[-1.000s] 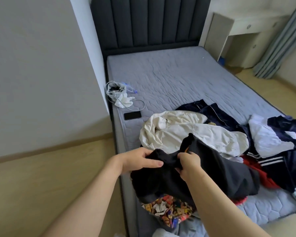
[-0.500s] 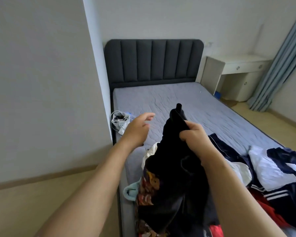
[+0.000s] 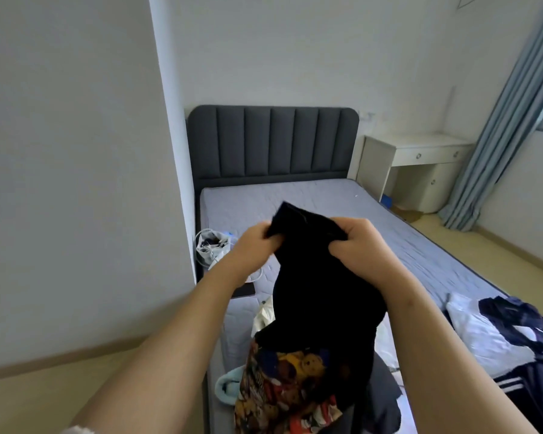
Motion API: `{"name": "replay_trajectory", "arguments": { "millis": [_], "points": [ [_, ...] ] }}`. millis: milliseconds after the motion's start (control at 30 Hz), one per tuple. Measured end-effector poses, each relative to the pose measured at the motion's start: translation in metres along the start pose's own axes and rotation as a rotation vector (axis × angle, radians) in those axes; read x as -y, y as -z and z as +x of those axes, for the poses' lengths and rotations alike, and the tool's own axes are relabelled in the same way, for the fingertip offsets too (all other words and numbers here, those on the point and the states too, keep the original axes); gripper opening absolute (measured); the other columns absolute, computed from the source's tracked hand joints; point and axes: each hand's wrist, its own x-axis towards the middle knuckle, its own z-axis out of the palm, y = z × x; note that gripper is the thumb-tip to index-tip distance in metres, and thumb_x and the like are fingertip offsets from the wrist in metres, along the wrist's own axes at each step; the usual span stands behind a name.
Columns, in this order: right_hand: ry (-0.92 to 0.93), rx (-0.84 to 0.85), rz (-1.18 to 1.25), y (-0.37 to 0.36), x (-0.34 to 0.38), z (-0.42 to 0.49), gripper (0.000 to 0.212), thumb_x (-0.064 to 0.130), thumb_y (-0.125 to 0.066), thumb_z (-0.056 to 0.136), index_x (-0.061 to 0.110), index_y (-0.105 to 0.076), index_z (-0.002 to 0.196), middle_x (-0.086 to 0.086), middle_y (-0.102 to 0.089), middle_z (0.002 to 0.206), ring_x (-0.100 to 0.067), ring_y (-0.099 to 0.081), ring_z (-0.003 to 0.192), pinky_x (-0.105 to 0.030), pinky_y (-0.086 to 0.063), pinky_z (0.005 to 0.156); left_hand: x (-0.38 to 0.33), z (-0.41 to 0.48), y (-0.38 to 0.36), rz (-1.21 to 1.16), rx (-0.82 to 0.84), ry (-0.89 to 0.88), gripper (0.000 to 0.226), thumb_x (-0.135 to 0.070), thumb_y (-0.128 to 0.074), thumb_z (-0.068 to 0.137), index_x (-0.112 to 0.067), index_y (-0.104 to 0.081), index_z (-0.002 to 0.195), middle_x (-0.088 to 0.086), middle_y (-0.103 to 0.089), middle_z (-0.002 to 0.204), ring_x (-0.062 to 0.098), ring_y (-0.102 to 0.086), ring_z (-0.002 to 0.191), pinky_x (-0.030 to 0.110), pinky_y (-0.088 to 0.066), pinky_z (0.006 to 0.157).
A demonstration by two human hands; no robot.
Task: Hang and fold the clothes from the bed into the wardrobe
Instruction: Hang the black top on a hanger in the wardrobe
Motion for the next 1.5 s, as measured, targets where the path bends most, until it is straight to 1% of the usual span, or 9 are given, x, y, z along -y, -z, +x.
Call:
{"name": "replay_trajectory", "arguments": {
  "millis": [200, 400, 567, 733, 867, 967, 1133, 1300, 1500],
  "points": [
    [-0.045, -0.183, -0.375, -0.007, 0.024, 0.022, 0.011, 0.019, -0.051, 0.085, 0.023, -0.057, 0.093, 0.006, -0.056, 0.074, -0.012, -0.051, 0.067, -0.025, -0.038, 0.052, -0.052, 0.008, 0.054, -0.145, -0.504, -0.3, 0.027, -0.027, -0.054, 0.09, -0.025, -0.042, 0.066, -0.016, -0.042, 0.054, 0.001, -0.038, 0.052, 0.022, -0.033, 0.055],
    [0.103, -0.438, -0.388, -0.021, 0.073, 0.047, 0.015, 0.031, -0.043, 0.095, 0.022, -0.054, 0.099, 0.003, -0.052, 0.075, -0.022, -0.044, 0.068, -0.025, -0.024, 0.048, -0.094, -0.015, 0.11, -0.046, -0.788, -0.579, 0.026, -0.022, -0.055, 0.089, -0.03, -0.039, 0.069, -0.015, -0.044, 0.064, -0.007, -0.043, 0.055, 0.007, -0.034, 0.055],
    [0.254, -0.546, -0.089, -0.042, 0.097, 0.058, 0.021, 0.017, -0.041, 0.096, 0.026, -0.056, 0.107, 0.013, -0.048, 0.072, -0.019, -0.049, 0.077, -0.031, -0.037, 0.063, -0.099, -0.045, 0.149, 0.181, -0.868, -0.656, 0.022, -0.028, -0.055, 0.084, -0.031, -0.038, 0.071, -0.015, -0.046, 0.066, -0.008, -0.047, 0.059, 0.006, -0.036, 0.056],
    [0.291, -0.422, 0.181, -0.074, 0.09, 0.057, 0.017, 0.017, -0.061, 0.086, 0.034, -0.06, 0.082, 0.025, -0.057, 0.072, 0.012, -0.055, 0.068, -0.002, -0.039, 0.057, -0.055, -0.075, 0.175, 0.259, -0.82, -0.429, 0.027, -0.03, -0.069, 0.079, -0.028, -0.044, 0.068, -0.016, -0.05, 0.059, -0.003, -0.046, 0.055, 0.011, -0.036, 0.053],
    [0.156, -0.197, 0.162, -0.126, 0.071, 0.055, 0.008, 0.026, -0.066, 0.084, 0.023, -0.063, 0.077, 0.012, -0.061, 0.069, -0.011, -0.059, 0.074, -0.025, -0.044, 0.067, -0.006, -0.108, 0.191, 0.335, -0.641, -0.123, 0.017, -0.034, -0.074, 0.072, -0.037, -0.057, 0.074, -0.023, -0.062, 0.072, -0.003, -0.058, 0.071, 0.016, -0.046, 0.066],
    [0.066, 0.013, 0.194, -0.176, 0.058, 0.05, 0.022, 0.03, -0.065, 0.085, 0.012, -0.066, 0.071, -0.001, -0.063, 0.064, -0.016, -0.057, 0.065, -0.029, -0.044, 0.063, 0.032, -0.132, 0.207, 0.354, -0.545, 0.133, 0.009, -0.032, -0.071, 0.077, -0.026, -0.066, 0.072, -0.007, -0.066, 0.069, 0.017, -0.064, 0.071, 0.029, -0.046, 0.064],
    [-0.108, 0.214, 0.189, -0.246, 0.038, 0.035, 0.043, 0.034, -0.059, 0.089, 0.012, -0.049, 0.053, 0.01, -0.033, 0.039, -0.007, -0.031, 0.042, -0.022, -0.026, 0.045, 0.093, -0.165, 0.215, 0.303, -0.589, 0.469, 0.015, -0.021, -0.066, 0.08, -0.025, -0.061, 0.067, -0.005, -0.063, 0.07, 0.016, -0.061, 0.073, 0.026, -0.042, 0.062],
    [-0.112, 0.43, 0.185, -0.289, 0.028, 0.014, 0.036, 0.03, -0.06, 0.089, 0.003, -0.063, 0.065, 0.0, -0.045, 0.051, -0.014, -0.041, 0.055, -0.027, -0.034, 0.057, 0.138, -0.194, 0.202, 0.454, -0.704, 0.782, 0.022, -0.021, -0.053, 0.084, -0.013, -0.047, 0.064, 0.002, -0.052, 0.062, 0.026, -0.056, 0.068, 0.026, -0.036, 0.055],
    [-0.073, 0.502, 0.178, -0.291, 0.012, -0.003, 0.03, 0.03, -0.063, 0.087, 0.004, -0.068, 0.075, -0.005, -0.056, 0.059, -0.015, -0.05, 0.057, -0.026, -0.038, 0.058, 0.135, -0.214, 0.172, -0.276, -0.798, 0.762, 0.009, -0.019, -0.054, 0.085, -0.011, -0.058, 0.088, 0.009, -0.07, 0.084, 0.016, -0.067, 0.075, 0.027, -0.052, 0.06]
  ]
}}
